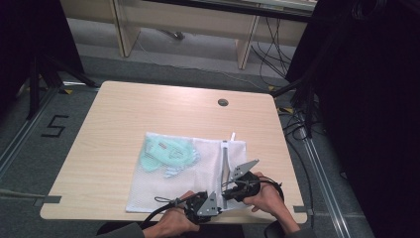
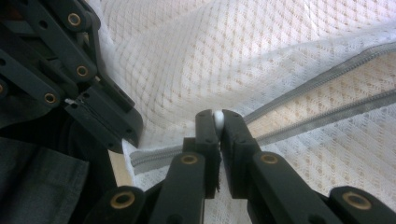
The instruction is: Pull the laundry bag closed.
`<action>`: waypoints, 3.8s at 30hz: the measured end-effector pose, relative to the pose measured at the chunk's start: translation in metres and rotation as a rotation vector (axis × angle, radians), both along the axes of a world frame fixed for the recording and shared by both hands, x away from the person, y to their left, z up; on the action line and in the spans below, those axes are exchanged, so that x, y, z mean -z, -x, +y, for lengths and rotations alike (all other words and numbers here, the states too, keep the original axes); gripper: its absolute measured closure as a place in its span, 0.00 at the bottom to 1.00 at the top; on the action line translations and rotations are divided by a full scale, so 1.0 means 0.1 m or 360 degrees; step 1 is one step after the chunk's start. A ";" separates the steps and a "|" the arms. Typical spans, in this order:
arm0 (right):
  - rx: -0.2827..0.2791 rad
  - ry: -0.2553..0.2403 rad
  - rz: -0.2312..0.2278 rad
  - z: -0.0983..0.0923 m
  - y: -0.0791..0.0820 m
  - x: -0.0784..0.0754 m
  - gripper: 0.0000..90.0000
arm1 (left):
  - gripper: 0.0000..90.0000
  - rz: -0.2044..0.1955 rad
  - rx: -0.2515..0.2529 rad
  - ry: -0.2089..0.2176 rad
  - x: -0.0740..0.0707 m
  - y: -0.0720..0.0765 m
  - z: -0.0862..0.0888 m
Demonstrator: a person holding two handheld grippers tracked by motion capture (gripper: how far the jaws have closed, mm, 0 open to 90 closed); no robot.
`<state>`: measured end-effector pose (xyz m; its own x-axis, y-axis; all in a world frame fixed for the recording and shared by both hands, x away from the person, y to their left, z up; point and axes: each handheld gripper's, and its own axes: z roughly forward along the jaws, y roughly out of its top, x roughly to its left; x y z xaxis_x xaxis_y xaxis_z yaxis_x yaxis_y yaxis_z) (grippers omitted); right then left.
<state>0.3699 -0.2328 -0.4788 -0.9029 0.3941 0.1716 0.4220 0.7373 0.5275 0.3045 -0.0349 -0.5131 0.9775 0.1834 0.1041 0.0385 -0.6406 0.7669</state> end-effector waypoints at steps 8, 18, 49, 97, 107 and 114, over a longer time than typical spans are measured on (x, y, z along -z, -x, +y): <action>0.0000 0.0005 -0.0012 0.01 -0.06 0.00 0.96 | 0.99 -0.0012 -0.0002 -0.0001 0.00 0.00 0.00; 0.0001 0.0019 -0.0016 0.03 -0.12 0.00 0.96 | 0.98 -0.0010 -0.0006 0.0001 0.00 -0.01 0.00; 0.0027 0.0028 -0.0045 0.02 -0.26 0.01 0.96 | 0.98 0.0005 -0.0036 0.0028 0.01 0.03 0.01; 0.0086 0.0029 -0.0095 0.00 -0.42 -0.01 0.96 | 0.98 0.0013 -0.0020 0.0043 0.00 0.03 0.00; 0.0081 0.0035 -0.0111 0.00 -0.46 -0.02 0.96 | 0.99 0.0010 -0.0011 0.0048 -0.02 0.03 0.00; 0.0096 0.0037 -0.0126 0.00 -0.49 -0.02 0.96 | 0.98 0.0016 -0.0014 0.0044 -0.02 0.03 0.00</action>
<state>0.4190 -0.2330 -0.4768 -0.8877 0.4513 0.0909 0.4239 0.7241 0.5441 0.3017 -0.0350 -0.5108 0.9768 0.1946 0.0892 0.0516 -0.6186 0.7840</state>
